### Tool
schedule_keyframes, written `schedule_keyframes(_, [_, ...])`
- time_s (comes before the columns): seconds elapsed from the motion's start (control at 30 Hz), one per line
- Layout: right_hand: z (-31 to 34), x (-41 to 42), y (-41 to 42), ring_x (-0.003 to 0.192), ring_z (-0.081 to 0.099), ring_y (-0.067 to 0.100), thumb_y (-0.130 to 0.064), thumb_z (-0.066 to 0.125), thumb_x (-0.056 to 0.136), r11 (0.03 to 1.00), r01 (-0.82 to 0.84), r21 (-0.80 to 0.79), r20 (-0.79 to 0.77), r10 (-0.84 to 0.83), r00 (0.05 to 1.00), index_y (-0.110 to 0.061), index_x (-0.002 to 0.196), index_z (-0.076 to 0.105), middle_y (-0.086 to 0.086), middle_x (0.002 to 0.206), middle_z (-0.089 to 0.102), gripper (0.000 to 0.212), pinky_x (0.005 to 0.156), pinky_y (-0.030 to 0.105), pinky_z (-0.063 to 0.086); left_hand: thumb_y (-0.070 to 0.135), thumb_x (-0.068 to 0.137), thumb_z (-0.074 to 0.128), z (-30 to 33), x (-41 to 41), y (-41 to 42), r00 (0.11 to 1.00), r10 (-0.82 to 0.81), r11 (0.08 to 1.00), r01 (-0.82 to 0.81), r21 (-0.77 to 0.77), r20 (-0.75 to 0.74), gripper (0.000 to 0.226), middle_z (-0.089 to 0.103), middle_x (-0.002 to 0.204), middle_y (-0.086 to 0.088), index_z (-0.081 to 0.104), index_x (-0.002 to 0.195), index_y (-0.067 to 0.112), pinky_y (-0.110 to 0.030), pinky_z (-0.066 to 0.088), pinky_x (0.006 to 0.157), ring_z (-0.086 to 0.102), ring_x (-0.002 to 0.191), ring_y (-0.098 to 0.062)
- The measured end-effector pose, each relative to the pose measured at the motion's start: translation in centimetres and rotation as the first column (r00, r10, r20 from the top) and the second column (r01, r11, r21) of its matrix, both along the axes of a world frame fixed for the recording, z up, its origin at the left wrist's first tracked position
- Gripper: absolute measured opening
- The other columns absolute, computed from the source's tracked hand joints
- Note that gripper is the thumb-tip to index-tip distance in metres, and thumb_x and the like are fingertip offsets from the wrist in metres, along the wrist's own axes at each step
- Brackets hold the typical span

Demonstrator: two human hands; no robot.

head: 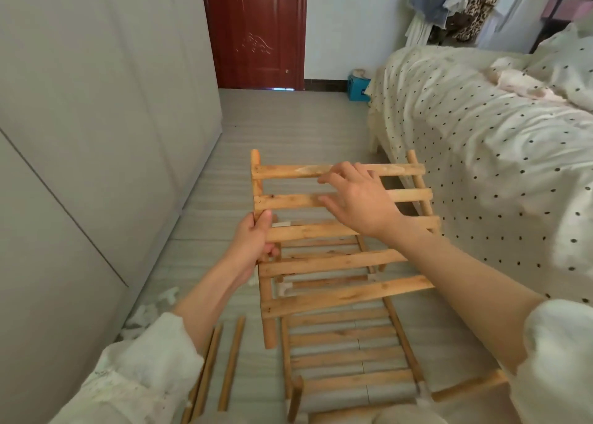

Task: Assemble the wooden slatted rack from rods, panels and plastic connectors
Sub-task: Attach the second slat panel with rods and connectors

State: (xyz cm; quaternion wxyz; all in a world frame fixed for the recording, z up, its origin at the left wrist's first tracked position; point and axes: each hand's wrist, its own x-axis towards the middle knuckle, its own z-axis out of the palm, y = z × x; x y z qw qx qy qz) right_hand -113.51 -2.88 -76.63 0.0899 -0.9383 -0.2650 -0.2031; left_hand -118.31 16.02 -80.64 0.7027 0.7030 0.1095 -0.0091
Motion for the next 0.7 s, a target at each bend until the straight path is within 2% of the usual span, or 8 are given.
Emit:
schedule_keyframes(0.1, [-3.0, -0.1, -0.4, 0.12, 0.044, 0.026, -0.055, 0.051, 0.088, 0.99, -0.057, -0.126, -0.156, 0.037, 0.987, -0.02, 0.132, 0.052, 0.006, 0.127, 0.049, 0.056, 0.1, 0.045, 0.034, 0.028, 0.103, 0.036, -1.3, 0.8, -0.4, 0.991, -0.013, 0.991, -0.005, -0.137, -0.13, 0.021, 0.038, 0.034, 0.007, 0.045, 0.089, 0.015, -0.028, 0.037, 0.049, 0.04, 0.03, -0.007])
schedule_keyframes(0.17, [-4.4, 0.1, -0.7, 0.13, 0.037, 0.025, -0.068, 0.042, 0.081, 0.976, -0.082, -0.204, -0.176, 0.045, 0.983, -0.022, 0.137, 0.045, 0.003, 0.135, 0.045, 0.073, 0.111, 0.051, 0.02, 0.028, 0.103, 0.036, -2.4, 1.0, -0.6, 0.979, -0.041, 0.974, -0.005, -0.228, -0.198, 0.022, 0.032, 0.033, 0.007, 0.046, 0.09, 0.013, -0.025, 0.038, 0.044, 0.036, 0.03, -0.008])
schedule_keyframes(0.23, [-5.4, 0.5, -1.1, 0.137, 0.029, 0.022, -0.069, 0.046, 0.078, 0.96, -0.104, -0.261, -0.239, 0.04, 0.97, -0.023, 0.144, 0.033, 0.002, 0.143, 0.038, 0.081, 0.115, 0.05, 0.009, 0.027, 0.103, 0.037, -3.4, 1.1, -0.9, 0.969, -0.068, 0.96, -0.002, -0.279, -0.239, 0.025, 0.03, 0.034, 0.006, 0.047, 0.085, 0.013, -0.02, 0.037, 0.039, 0.034, 0.03, -0.009])
schedule_keyframes(0.3, [-6.5, 0.8, -1.3, 0.132, 0.033, 0.023, -0.066, 0.053, 0.079, 0.95, -0.123, -0.287, -0.288, 0.037, 0.957, -0.024, 0.148, 0.022, 0.004, 0.14, 0.038, 0.086, 0.114, 0.043, 0.017, 0.027, 0.102, 0.038, -4.2, 1.1, -1.3, 0.956, -0.095, 0.949, 0.004, -0.314, -0.277, 0.027, 0.028, 0.035, 0.004, 0.048, 0.082, 0.012, -0.018, 0.038, 0.038, 0.034, 0.03, -0.01])
schedule_keyframes(0.4, [-8.2, 0.6, -1.6, 0.117, 0.039, 0.024, -0.057, 0.06, 0.079, 0.953, -0.12, -0.279, -0.295, 0.034, 0.955, -0.027, 0.148, 0.021, 0.006, 0.123, 0.041, 0.085, 0.103, 0.038, 0.032, 0.027, 0.102, 0.038, -5.4, 0.9, -1.7, 0.941, -0.154, 0.952, 0.058, -0.301, -0.302, 0.025, 0.03, 0.038, 0.003, 0.048, 0.086, 0.012, -0.019, 0.04, 0.04, 0.038, 0.032, -0.011])
schedule_keyframes(0.5, [-10.3, -0.2, -1.9, 0.113, 0.038, 0.023, -0.05, 0.064, 0.073, 0.955, -0.109, -0.274, -0.358, 0.004, 0.934, -0.027, 0.148, 0.021, 0.005, 0.117, 0.041, 0.09, 0.098, 0.037, 0.033, 0.031, 0.102, 0.038, -6.7, 0.5, -1.7, 0.933, -0.186, 0.969, 0.123, -0.214, -0.308, 0.025, 0.039, 0.045, 0.0, 0.051, 0.097, 0.01, -0.023, 0.043, 0.046, 0.044, 0.038, -0.012])
schedule_keyframes(0.57, [-11.8, -0.9, -2.1, 0.11, 0.039, 0.025, -0.051, 0.066, 0.069, 0.97, -0.095, -0.224, -0.393, 0.0, 0.92, -0.026, 0.148, 0.024, 0.005, 0.113, 0.042, 0.093, 0.097, 0.04, 0.034, 0.036, 0.1, 0.039, -7.3, 0.5, -1.3, 0.925, -0.194, 0.972, 0.136, -0.192, -0.326, 0.034, 0.048, 0.054, -0.002, 0.055, 0.103, 0.006, -0.027, 0.046, 0.053, 0.047, 0.045, -0.013])
schedule_keyframes(0.7, [-14.0, -1.7, -2.6, 0.108, 0.041, 0.024, -0.057, 0.059, 0.066, 0.98, -0.086, -0.18, -0.428, 0.001, 0.904, -0.026, 0.148, 0.026, 0.004, 0.112, 0.043, 0.093, 0.097, 0.042, 0.035, 0.04, 0.101, 0.032, -8.3, 0.9, 0.2, 0.907, -0.162, 0.985, 0.128, -0.113, -0.389, 0.041, 0.062, 0.074, -0.003, 0.062, 0.1, 0.012, -0.029, 0.047, 0.066, 0.055, 0.066, -0.017])
